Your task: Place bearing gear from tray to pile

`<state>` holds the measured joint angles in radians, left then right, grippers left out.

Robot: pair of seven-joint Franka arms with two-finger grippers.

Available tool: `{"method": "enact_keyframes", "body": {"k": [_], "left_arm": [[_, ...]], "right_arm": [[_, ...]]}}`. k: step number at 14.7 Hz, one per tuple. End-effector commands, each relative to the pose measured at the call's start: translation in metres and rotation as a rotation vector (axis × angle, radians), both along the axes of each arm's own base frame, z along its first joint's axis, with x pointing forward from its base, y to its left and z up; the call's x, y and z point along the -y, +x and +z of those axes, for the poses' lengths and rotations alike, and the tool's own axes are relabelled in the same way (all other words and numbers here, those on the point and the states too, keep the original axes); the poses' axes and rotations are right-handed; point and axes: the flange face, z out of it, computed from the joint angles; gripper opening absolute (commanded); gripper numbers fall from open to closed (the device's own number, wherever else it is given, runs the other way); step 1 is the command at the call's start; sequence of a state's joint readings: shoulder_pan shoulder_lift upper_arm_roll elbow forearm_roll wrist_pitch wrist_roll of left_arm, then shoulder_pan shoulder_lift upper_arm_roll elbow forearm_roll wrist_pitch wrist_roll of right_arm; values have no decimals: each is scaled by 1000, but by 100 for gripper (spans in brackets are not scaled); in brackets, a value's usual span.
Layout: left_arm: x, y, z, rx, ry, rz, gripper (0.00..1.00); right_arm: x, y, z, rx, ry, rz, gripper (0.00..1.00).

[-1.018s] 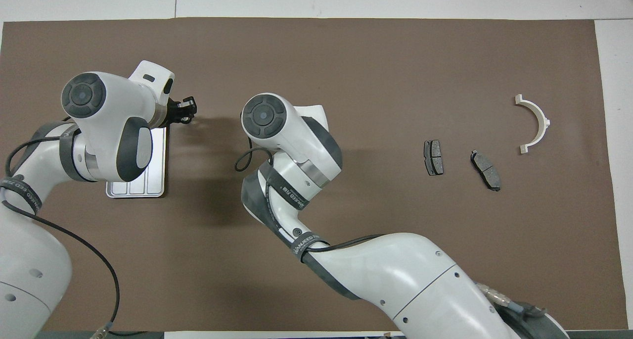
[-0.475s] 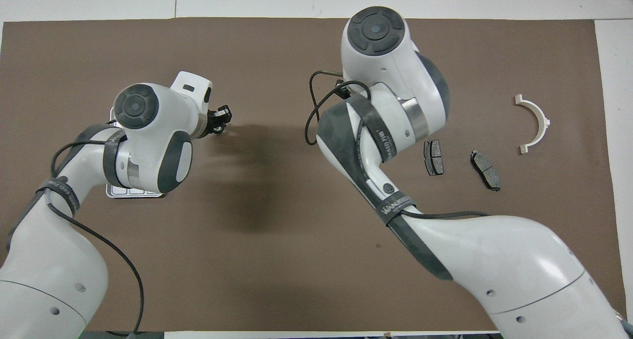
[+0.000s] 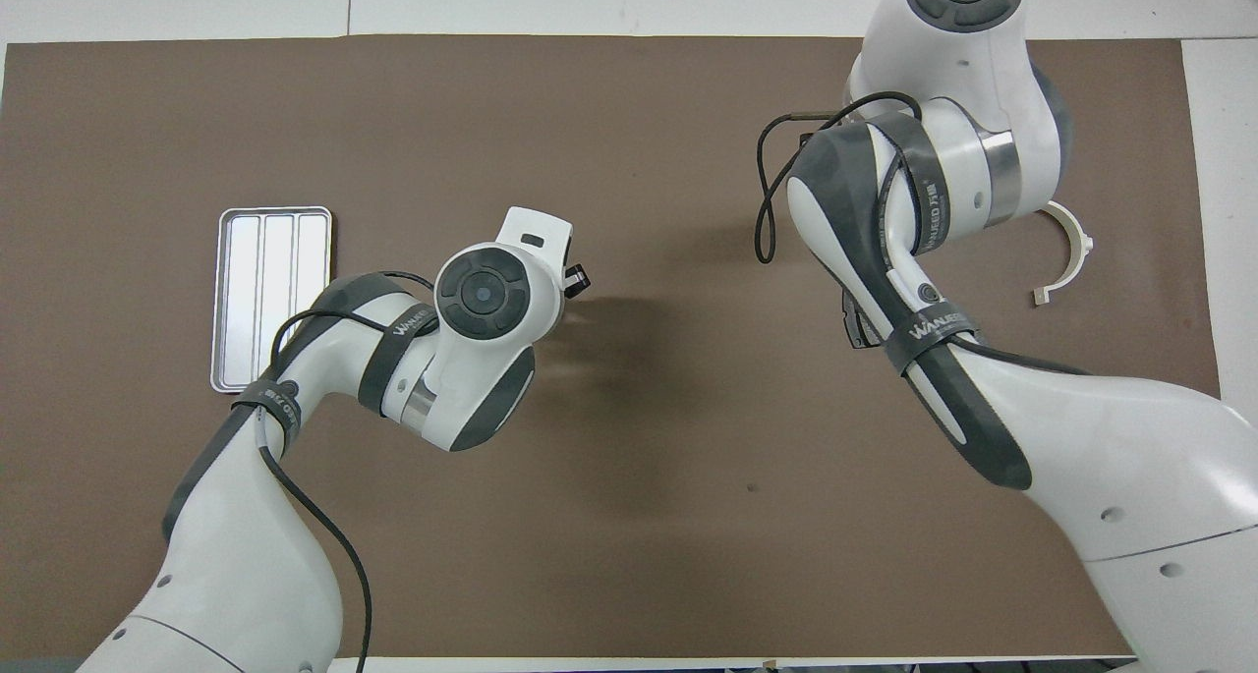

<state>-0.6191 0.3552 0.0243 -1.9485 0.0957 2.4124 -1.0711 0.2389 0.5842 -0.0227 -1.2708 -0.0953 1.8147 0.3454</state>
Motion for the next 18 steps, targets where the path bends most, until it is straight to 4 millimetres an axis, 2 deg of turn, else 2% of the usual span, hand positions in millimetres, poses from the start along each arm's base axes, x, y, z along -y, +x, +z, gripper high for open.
{"method": "enact_keyframes", "body": {"k": [1,3,7,8,9,10,13,15,18], "left_arm": [[11,-32,-12,9,72,12,0],[13,-36,-22,26,97,17,0],[9,-37,-27,25,94,19,0],[5,-32,-26,31,91,19,34],[3,-31,-27,32,90,4,89],[-3,-25,-25,32,93,-8,100],[-14,-10,-14,43,93,-5,100],[-31,12,13,54,99,3,100],[-53,38,51,63,98,-3,100]], "right_arm": [[45,-6,-14,12,29,70,0],[70,-12,-29,33,45,91,0],[102,-34,-57,40,68,108,0],[108,-40,-65,48,69,101,0],[113,-46,-74,54,70,101,0],[115,-52,-83,62,71,109,0],[123,-58,-98,81,72,114,0],[129,-56,-101,92,71,130,0],[149,-52,-110,112,65,175,0]]}}
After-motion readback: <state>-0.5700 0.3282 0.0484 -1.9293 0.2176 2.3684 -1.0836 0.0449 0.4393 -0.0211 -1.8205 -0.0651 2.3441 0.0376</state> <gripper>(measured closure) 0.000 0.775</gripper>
